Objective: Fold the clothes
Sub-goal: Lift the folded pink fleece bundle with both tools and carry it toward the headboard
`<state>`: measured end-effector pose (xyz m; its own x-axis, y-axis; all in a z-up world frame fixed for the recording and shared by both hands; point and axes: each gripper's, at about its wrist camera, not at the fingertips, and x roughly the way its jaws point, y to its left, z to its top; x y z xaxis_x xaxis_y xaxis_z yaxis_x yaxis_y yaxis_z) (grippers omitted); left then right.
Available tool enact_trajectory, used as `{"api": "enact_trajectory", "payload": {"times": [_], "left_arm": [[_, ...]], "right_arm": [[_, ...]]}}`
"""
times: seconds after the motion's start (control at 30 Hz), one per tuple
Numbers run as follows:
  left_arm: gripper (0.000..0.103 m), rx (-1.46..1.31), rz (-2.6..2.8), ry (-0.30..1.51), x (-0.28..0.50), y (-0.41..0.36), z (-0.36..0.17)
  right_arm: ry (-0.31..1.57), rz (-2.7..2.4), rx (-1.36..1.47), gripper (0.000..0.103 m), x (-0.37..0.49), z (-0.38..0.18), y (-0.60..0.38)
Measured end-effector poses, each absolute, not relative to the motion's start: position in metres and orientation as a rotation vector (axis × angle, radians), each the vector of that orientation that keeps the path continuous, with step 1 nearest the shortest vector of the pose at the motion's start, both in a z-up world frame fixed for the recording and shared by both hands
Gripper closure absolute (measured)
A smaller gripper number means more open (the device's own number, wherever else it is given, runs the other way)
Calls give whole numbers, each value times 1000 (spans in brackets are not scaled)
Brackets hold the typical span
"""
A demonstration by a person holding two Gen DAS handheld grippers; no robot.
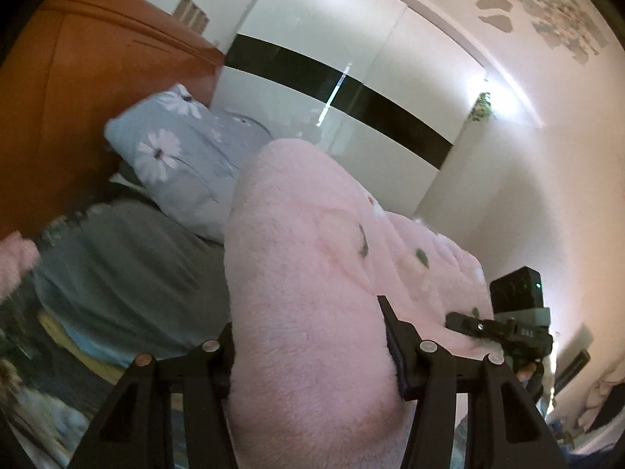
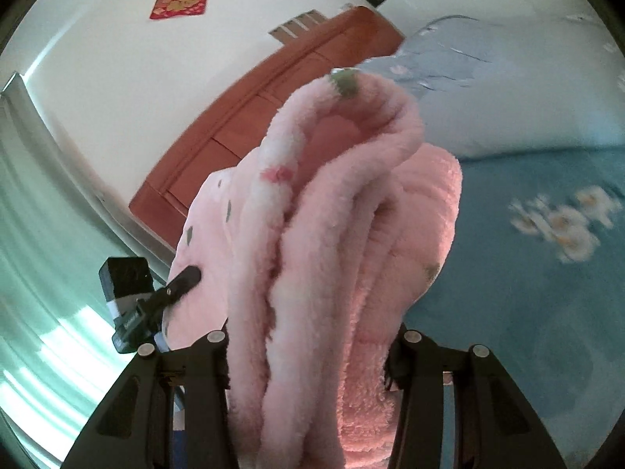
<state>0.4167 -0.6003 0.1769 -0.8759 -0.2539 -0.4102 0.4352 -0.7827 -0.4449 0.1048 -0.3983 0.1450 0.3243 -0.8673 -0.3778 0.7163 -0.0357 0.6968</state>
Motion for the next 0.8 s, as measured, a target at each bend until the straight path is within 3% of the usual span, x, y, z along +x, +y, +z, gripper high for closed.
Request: {"api": "enact_trajectory", "payload": {"times": [0.2,0.43,0.8], "left_arm": [[46,446,-2535,848,440,-693,196],[46,455,-2422,905,452,-779,181],[46,484,-2351,997,459,-863,104]], "right_arm": [[-203,-1234,996,54,130,165,-490],[-225,-1191,1076,54,145,147,-579],[-221,-1221,1114,54,149,87,-635]]}}
